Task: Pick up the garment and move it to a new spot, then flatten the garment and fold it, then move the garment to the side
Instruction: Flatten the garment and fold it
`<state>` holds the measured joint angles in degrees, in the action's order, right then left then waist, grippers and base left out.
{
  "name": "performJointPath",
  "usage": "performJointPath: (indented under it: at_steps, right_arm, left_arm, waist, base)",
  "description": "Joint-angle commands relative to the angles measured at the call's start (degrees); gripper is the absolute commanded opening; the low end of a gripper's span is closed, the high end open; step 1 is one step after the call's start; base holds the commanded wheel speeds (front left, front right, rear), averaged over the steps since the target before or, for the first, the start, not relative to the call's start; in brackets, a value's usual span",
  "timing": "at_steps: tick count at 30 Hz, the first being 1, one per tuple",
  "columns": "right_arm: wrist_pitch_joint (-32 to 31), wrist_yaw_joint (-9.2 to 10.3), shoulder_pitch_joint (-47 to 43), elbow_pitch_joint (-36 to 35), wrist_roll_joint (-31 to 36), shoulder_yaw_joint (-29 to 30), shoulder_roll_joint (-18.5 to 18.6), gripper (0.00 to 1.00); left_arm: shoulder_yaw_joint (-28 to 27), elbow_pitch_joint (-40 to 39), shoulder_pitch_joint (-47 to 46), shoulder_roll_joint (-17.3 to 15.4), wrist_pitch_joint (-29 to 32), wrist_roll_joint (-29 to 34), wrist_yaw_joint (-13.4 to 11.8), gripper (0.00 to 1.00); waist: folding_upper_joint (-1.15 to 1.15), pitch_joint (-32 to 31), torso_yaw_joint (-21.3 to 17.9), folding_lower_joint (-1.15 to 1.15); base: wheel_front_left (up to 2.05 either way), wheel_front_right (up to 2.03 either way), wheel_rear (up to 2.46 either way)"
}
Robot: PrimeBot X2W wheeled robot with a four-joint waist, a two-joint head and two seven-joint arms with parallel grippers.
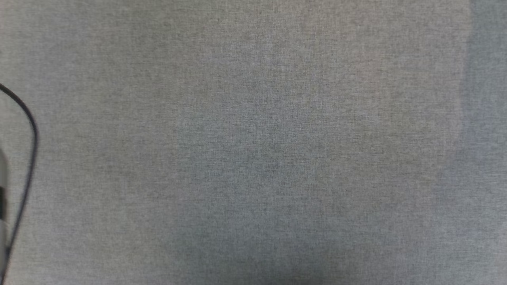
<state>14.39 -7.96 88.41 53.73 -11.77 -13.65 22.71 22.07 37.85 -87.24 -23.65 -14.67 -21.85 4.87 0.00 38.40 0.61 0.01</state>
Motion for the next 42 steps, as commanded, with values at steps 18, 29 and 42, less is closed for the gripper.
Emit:
performJointPath:
  at_steps: [18,29,42]
  right_arm:
    - [0.6,0.47,-40.4,-10.7,-17.5,-14.9,6.0,0.00]
    - [-0.6,0.47,-51.7,-14.4,-26.4,-22.7,8.4,0.00]
    - [-5.9,0.47,-63.2,-16.1,-36.8,-24.8,10.8,0.00]
  left_arm:
    - [5.8,-3.2,47.4,4.0,3.9,-8.2,1.9,0.00]
    - [6.9,-10.6,65.4,0.5,9.0,-12.2,0.3,0.00]
    - [10.2,-26.7,80.8,-5.0,18.3,-15.6,-0.9,0.00]
  waist:
    - [0.00,-21.5,2.6,-0.01]
    - [0.00,-29.0,3.3,-0.01]
    - [0.00,-36.6,4.2,-0.01]
  base:
    - [0.00,0.00,0.00]
    - [0.00,0.00,0.00]
    - [0.00,0.00,0.00]
